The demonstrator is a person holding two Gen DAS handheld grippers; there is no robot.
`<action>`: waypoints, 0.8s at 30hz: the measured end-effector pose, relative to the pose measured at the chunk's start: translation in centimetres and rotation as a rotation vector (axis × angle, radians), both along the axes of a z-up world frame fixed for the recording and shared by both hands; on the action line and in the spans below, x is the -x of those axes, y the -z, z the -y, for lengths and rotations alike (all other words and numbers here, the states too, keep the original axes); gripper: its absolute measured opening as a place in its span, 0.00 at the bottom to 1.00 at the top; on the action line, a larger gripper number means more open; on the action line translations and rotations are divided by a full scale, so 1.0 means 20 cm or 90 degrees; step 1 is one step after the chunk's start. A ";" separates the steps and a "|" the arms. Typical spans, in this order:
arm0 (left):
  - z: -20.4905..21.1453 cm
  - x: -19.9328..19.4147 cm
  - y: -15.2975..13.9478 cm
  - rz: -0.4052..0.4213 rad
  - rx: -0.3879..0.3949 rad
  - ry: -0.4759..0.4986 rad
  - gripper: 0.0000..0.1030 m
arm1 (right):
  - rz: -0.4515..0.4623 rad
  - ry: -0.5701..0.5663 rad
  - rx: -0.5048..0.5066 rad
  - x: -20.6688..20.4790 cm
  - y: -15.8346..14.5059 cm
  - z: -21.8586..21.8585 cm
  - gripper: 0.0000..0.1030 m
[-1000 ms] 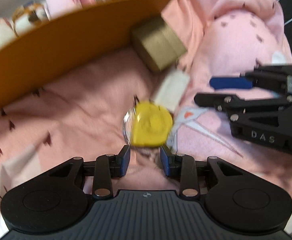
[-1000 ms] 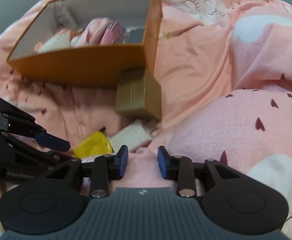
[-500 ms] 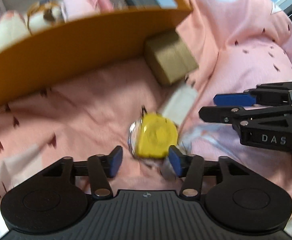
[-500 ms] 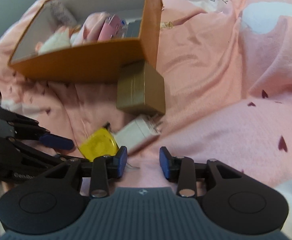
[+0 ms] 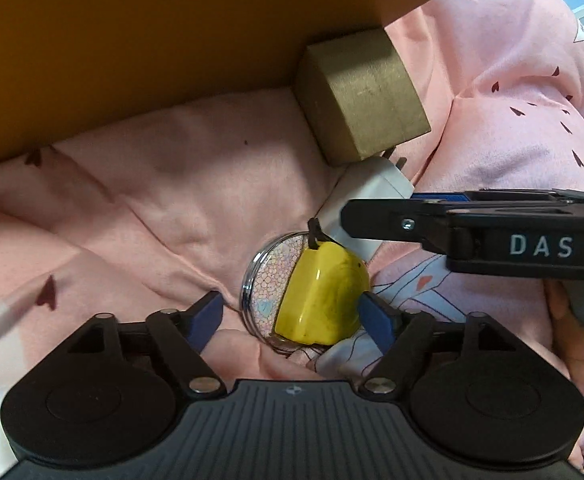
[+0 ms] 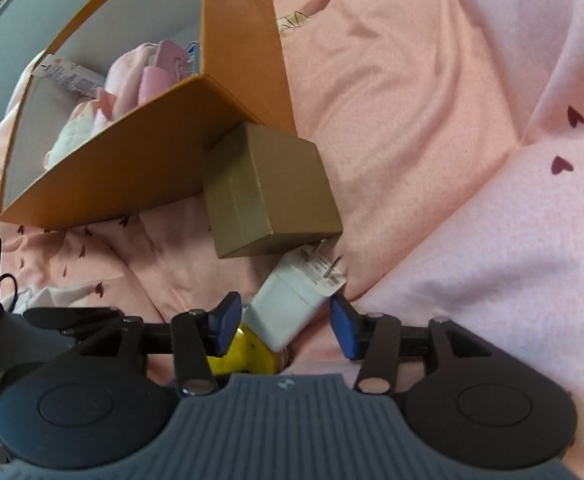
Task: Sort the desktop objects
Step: 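Grasp the yellow tape measure with the left gripper while the right gripper grasps the white charger, then lift the round mirror with the left gripper while the right gripper lifts the white charger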
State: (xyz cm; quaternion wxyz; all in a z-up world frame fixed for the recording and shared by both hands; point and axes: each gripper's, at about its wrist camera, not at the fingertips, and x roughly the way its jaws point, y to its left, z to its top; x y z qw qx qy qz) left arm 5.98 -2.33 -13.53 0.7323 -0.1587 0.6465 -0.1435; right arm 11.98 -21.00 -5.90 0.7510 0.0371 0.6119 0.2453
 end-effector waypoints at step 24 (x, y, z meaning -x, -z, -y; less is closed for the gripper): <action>-0.03 0.13 -0.17 0.091 0.040 0.032 0.48 | -0.011 0.039 -0.038 0.00 0.03 0.04 0.46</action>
